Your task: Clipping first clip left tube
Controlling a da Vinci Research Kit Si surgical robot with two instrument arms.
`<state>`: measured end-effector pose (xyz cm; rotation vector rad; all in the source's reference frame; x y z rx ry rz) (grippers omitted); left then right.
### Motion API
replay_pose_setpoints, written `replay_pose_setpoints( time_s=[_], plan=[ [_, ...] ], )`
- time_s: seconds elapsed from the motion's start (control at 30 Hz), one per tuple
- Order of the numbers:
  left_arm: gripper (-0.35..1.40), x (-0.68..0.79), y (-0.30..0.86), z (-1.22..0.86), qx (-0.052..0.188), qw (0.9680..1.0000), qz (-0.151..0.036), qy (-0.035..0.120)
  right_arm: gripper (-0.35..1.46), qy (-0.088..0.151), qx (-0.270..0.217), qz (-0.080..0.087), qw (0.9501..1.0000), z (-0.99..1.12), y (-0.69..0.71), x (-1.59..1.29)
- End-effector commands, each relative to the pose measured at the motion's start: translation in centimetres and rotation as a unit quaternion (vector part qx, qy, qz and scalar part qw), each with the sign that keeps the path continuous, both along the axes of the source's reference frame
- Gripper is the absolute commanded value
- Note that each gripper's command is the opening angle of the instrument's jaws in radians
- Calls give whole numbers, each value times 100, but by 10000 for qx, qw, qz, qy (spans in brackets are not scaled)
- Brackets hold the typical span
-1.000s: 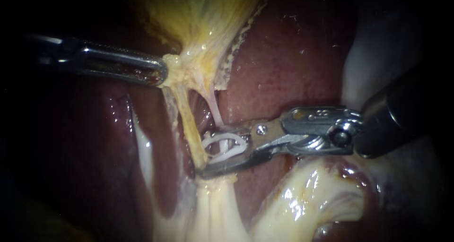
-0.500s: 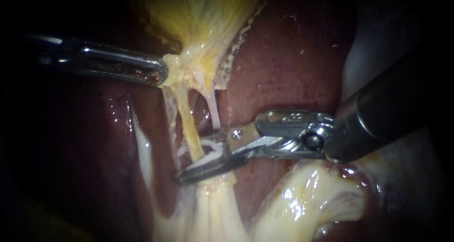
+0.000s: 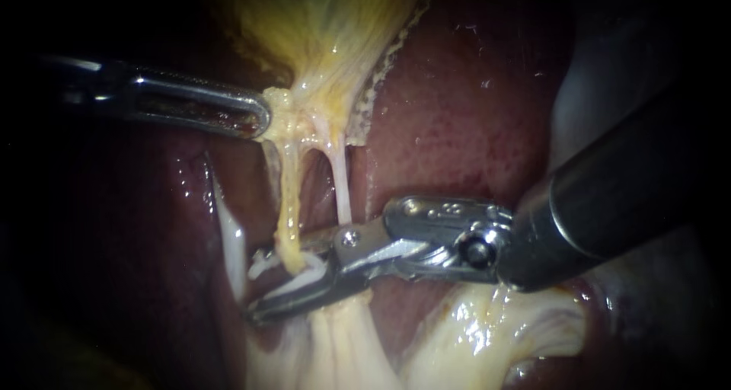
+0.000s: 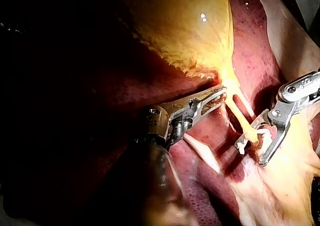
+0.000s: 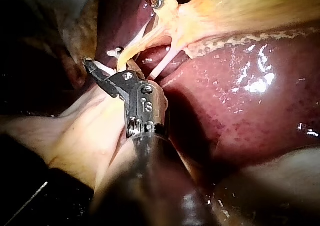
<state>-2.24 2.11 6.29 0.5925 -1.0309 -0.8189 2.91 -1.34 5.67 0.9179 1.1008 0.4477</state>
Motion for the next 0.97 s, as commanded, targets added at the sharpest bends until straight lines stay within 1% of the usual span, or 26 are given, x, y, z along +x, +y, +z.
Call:
replay_pose_setpoints(
  time_s=[0.03,0.13,0.2,0.3,0.4,0.57,0.97],
  plan=[
    [-35,0,0,0,-1,10000,2,-1,33,-11,14,1,10000,1,0,-1],
    [-35,0,0,0,-1,10000,3,-1,20,5,17,1,10000,1,1,-4],
    [-35,0,0,0,-1,10000,3,-1,5,10,17,-7,10000,2,1,-8],
    [-35,0,0,0,-1,10000,3,-1,-11,16,17,-16,10000,2,1,-13],
    [-35,0,0,0,-1,10000,3,-1,-35,19,16,-23,10000,3,1,-16],
    [-35,0,0,0,-1,10000,3,-2,-35,0,8,-47,10000,6,2,-20],
    [-35,1,0,0,0,10000,4,-2,-35,-38,-16,-72,10000,10,0,-21]
  ],
)
